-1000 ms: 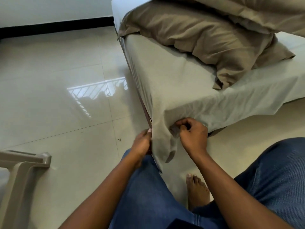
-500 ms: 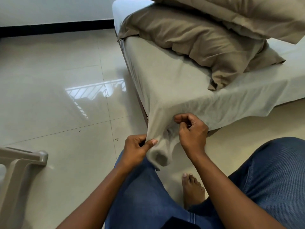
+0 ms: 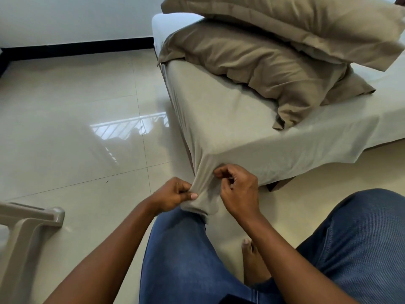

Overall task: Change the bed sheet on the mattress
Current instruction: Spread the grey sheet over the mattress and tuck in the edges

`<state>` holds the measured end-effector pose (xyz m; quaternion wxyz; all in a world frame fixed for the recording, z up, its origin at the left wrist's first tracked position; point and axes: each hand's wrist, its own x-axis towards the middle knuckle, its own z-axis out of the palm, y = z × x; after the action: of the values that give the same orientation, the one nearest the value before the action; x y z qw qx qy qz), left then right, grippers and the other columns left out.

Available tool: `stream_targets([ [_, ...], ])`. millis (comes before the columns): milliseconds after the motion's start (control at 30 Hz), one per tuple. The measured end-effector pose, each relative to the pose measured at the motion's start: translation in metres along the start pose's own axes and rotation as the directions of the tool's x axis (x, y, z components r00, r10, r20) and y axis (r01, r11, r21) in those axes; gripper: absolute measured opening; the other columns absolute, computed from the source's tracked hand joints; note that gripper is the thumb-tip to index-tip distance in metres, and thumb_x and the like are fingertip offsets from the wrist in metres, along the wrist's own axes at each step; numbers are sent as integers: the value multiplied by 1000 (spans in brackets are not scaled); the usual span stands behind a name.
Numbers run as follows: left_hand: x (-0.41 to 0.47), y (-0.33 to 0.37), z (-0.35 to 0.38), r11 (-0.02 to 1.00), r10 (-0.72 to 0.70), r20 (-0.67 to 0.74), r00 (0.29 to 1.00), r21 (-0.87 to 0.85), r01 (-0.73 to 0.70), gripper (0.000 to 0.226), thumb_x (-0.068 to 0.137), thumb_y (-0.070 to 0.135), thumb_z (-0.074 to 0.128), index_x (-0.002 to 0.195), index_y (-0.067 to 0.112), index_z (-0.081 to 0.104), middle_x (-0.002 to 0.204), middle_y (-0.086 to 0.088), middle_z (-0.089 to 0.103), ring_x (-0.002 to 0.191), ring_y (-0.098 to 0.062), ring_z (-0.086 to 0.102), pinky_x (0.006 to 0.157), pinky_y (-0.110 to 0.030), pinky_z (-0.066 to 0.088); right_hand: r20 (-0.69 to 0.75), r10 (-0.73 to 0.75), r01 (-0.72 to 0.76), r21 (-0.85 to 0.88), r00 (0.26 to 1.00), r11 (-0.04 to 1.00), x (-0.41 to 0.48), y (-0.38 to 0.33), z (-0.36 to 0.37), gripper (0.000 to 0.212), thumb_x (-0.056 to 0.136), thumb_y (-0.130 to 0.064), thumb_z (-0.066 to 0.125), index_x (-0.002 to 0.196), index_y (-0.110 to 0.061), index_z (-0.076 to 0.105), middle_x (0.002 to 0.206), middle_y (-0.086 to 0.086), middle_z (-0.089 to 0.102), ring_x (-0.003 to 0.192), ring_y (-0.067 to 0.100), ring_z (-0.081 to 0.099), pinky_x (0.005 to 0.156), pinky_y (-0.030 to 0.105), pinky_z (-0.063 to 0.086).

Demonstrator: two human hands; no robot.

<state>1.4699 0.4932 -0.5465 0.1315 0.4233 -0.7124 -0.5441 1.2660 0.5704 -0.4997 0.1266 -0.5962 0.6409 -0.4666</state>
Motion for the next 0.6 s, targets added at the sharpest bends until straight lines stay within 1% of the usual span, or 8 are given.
stream_targets([
  [67, -4, 5, 13, 999, 41, 13, 999, 27, -42, 19, 92, 19, 73, 80, 5, 76, 71, -7, 69, 69, -9, 60, 72, -33, 52, -10, 64, -65, -14, 998, 998, -1, -6, 0, 13, 84, -17, 61, 85, -18, 74, 79, -9, 71, 73, 6, 66, 67, 35, 58],
  [133, -7, 10, 25, 995, 84, -38, 996, 66, -81, 18, 93, 19, 72, 79, 9, 77, 71, -2, 71, 65, -11, 64, 70, -32, 54, 43, 182, -178, -88, 982, 980, -2, -13, 2, 25, 85, -48, 61, 76, -26, 70, 69, -13, 67, 64, 3, 63, 61, 33, 56],
  [200, -9, 13, 35, 987, 108, -107, 988, 134, -93, 17, 94, 19, 70, 80, 15, 79, 70, 1, 72, 66, -15, 67, 70, -32, 57, 89, 217, -186, -267, 972, 946, -4, -17, 8, 40, 83, -66, 62, 75, -27, 67, 66, -14, 65, 61, 2, 61, 59, 28, 54],
  [300, -11, 16, 40, 974, 141, -157, 977, 201, -108, 17, 94, 16, 67, 86, 24, 80, 67, 12, 69, 65, -8, 66, 65, -21, 53, 73, 146, -122, -269, 987, 956, -9, -12, 12, 28, 90, -51, 69, 78, -26, 67, 68, -13, 65, 60, 4, 61, 58, 31, 56],
  [367, -14, 19, 38, 965, 144, -142, 979, 238, -108, 17, 94, 18, 68, 81, 22, 78, 63, 9, 66, 60, -11, 62, 62, -23, 50, 56, 88, -75, -200, 995, 977, -15, -8, 9, 25, 93, -42, 72, 76, -24, 66, 67, -12, 64, 59, 5, 61, 56, 32, 54],
  [467, -26, 28, 28, 955, 250, -281, 927, 229, -188, 18, 93, 12, 64, 100, 21, 78, 88, 8, 75, 84, -9, 70, 76, -21, 55, 32, 17, -9, -214, 999, 977, -20, -7, -2, 26, 95, -38, 69, 77, -23, 60, 70, -13, 61, 61, 7, 58, 56, 29, 51],
  [533, -31, 32, 24, 964, 219, -484, 847, -27, -264, 31, 87, 1, 54, 107, 15, 74, 104, 3, 75, 104, -18, 70, 88, -25, 56, 41, -35, 45, -281, 999, 959, -18, -7, -9, 26, 96, -37, 67, 77, -23, 55, 71, -14, 56, 62, 7, 52, 56, 26, 45],
  [600, -20, 35, 26, 918, 124, -495, 860, -271, -288, 33, 83, -2, 49, 105, 7, 72, 105, -7, 74, 106, -26, 69, 92, -35, 56, 60, -72, 87, -312, 996, 946, -16, -7, -14, 25, 95, -34, 67, 78, -22, 54, 72, -12, 52, 64, 8, 48, 58, 26, 42],
])
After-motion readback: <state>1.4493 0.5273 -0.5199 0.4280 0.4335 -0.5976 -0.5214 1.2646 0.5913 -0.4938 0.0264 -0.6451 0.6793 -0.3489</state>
